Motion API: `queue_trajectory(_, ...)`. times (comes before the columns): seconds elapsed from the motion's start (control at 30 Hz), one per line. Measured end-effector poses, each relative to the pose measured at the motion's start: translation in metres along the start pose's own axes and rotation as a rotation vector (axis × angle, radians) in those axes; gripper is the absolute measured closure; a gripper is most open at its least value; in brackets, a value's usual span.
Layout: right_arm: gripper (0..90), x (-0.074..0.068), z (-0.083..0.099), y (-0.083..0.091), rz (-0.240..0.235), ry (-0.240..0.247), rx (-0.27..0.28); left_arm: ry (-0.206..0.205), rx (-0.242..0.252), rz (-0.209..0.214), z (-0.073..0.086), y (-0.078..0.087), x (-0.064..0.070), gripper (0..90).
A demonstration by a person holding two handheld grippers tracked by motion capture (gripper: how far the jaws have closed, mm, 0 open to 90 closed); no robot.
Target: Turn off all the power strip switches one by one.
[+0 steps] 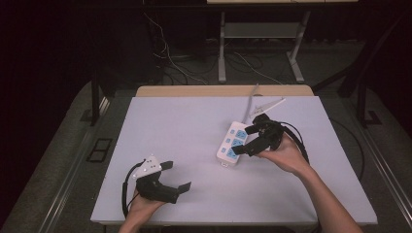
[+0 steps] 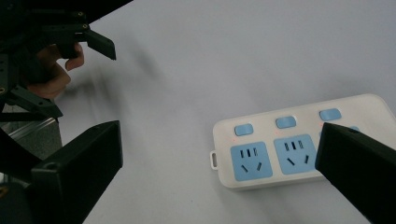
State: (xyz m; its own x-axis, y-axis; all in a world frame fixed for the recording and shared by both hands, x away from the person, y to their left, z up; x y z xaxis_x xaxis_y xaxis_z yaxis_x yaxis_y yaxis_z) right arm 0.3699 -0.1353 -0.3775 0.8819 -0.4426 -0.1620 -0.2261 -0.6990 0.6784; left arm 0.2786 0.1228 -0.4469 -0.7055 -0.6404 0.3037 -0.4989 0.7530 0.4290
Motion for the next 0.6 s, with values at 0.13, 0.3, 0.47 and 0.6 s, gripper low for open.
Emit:
queue_trajectory(0.13,0.7,0.001,-0.004,-0.009,0.002,0.0,-0.015,0.004,0.002,-0.002,0.0,0.001,0.0,0.0)
queue_trajectory(0.3,0.7,0.005,-0.007,-0.016,0.013,0.001,-0.023,0.004,0.004,-0.005,0.0,0.001,-0.001,0.0)
queue_trajectory(0.47,0.7,0.011,-0.006,-0.023,0.023,-0.015,-0.037,0.005,0.006,-0.006,0.0,0.001,-0.002,0.0)
queue_trajectory(0.6,0.7,0.016,-0.004,-0.029,0.034,-0.013,-0.05,0.005,0.005,-0.006,0.0,0.001,-0.002,0.0)
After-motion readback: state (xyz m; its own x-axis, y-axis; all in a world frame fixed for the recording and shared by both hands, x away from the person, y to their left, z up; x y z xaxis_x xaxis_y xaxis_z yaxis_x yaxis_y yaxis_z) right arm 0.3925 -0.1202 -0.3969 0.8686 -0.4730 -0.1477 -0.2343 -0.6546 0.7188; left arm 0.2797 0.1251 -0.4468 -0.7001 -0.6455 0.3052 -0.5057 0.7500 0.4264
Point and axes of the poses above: each handheld gripper's, and its own axes: y roughly backward along the jaws, z roughly out of its underside, x roughly to its right, the point moved 6 cm from there along -y, roughly forward along the jaws, and after that the axes turned 7 degrees about y, right-handed, at the moved point
